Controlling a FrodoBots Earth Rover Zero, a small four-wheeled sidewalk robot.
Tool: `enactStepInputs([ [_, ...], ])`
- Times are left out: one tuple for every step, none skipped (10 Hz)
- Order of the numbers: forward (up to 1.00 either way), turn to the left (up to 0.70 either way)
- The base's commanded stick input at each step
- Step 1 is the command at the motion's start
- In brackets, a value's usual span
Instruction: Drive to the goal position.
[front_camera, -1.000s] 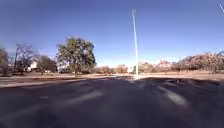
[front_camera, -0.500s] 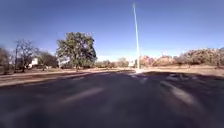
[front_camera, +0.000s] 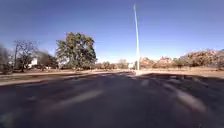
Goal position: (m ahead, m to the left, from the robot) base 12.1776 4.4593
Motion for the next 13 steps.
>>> enactStepInputs([
  [0.50,0.00],
  [0.50,0.00],
  [0.50,0.00],
  [0.50,0.00],
  [0.50,0.00],
  [0.50,0.00],
  [0.50,0.00],
  [0.50,0.00],
  [0.50,0.00],
  [0.50,0.00],
  [0.50,0.00],
  [0.50,0.14],
  [0.50,0.15],
])
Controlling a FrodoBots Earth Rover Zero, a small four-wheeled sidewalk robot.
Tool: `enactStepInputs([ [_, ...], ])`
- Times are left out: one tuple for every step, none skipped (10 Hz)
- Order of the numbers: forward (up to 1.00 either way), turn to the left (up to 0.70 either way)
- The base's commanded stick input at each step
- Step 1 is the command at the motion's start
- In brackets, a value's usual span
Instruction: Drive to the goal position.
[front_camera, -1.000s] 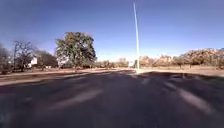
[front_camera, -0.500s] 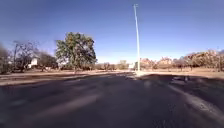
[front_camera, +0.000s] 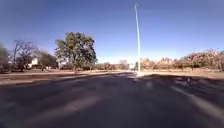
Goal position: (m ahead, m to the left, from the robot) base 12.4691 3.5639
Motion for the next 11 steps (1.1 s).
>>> enactStepInputs([
  [0.50,0.00],
  [0.50,0.00],
  [0.50,0.00],
  [0.50,0.00],
  [0.50,0.00],
  [0.50,0.00],
  [0.50,0.00],
  [0.50,0.00],
  [0.50,0.00],
  [0.50,0.00],
  [0.50,0.00],
])
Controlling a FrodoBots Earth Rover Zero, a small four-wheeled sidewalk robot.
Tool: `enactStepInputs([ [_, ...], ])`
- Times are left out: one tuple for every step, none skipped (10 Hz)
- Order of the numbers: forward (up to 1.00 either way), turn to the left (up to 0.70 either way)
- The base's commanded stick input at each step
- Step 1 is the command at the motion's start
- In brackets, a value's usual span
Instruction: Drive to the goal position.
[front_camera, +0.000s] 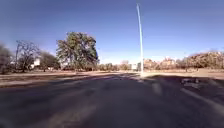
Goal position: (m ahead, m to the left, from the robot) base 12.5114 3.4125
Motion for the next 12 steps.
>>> enactStepInputs([
  [0.50,0.00],
  [0.50,0.00],
  [0.50,0.00],
  [0.50,0.00],
  [0.50,0.00],
  [0.50,0.00],
  [0.50,0.00],
  [0.50,0.00],
  [0.50,0.00],
  [0.50,0.00],
  [0.50,0.00],
  [0.50,0.00],
])
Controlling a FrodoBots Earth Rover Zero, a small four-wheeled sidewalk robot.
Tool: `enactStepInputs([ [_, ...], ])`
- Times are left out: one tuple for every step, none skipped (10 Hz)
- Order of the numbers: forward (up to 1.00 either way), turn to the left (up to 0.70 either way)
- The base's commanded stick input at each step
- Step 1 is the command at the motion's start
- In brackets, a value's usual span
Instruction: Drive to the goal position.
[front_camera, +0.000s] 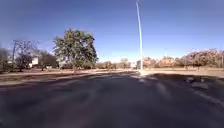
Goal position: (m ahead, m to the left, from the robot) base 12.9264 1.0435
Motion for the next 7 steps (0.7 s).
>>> enactStepInputs([
  [0.50,0.00],
  [0.50,0.00],
  [0.50,0.00],
  [0.50,0.00],
  [0.50,0.00],
  [0.50,-0.01],
  [0.50,-0.04],
])
